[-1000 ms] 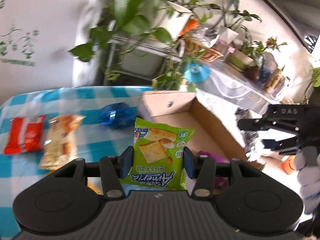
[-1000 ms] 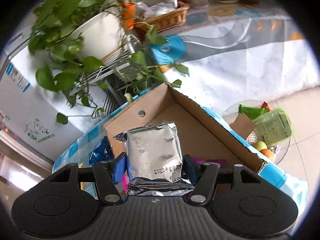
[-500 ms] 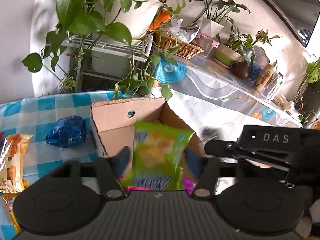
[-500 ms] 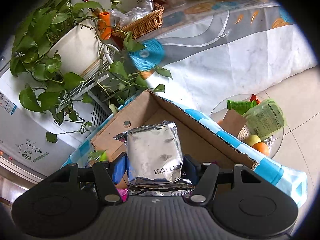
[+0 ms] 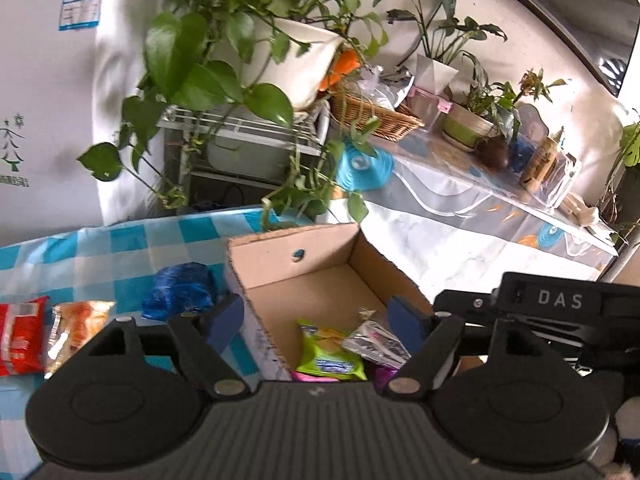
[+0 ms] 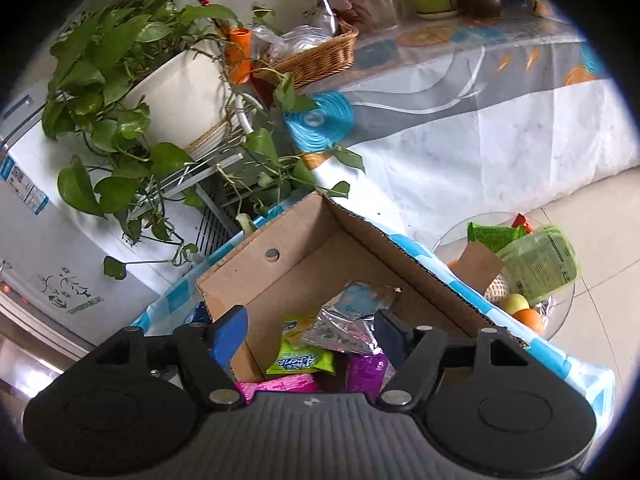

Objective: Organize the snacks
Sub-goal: 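Carry both bags over the cardboard box and open both grippers to drop them, then grasp the beige croissant bag with left gripper while right gripper moves toward the blue foil bag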

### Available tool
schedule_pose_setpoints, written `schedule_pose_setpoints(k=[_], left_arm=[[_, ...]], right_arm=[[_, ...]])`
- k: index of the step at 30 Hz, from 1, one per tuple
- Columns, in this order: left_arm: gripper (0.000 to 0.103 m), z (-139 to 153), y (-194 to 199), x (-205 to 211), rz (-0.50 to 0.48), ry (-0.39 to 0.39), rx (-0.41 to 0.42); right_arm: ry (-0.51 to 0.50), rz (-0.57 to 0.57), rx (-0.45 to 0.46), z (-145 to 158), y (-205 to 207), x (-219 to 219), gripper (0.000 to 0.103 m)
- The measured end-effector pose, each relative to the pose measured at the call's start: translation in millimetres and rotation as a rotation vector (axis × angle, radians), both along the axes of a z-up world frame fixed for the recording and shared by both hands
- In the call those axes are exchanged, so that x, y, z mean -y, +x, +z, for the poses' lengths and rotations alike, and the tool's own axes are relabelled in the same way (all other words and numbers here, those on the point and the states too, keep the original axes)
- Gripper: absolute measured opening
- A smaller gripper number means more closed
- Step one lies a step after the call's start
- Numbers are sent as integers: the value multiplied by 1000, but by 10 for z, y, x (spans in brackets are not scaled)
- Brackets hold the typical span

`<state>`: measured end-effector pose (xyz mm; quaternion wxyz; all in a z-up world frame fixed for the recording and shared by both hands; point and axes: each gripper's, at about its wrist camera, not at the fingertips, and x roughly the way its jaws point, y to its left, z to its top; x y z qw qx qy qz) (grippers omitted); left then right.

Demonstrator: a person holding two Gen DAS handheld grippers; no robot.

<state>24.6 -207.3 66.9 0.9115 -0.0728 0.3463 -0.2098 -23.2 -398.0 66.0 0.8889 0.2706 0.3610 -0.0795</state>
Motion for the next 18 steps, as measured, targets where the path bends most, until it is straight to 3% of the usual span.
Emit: schedule_pose_setpoints(k=[18], left_arm=[[81, -23, 106, -997, 128, 27, -9]], right_arm=[[-66, 187, 48, 28, 142, -470, 77]])
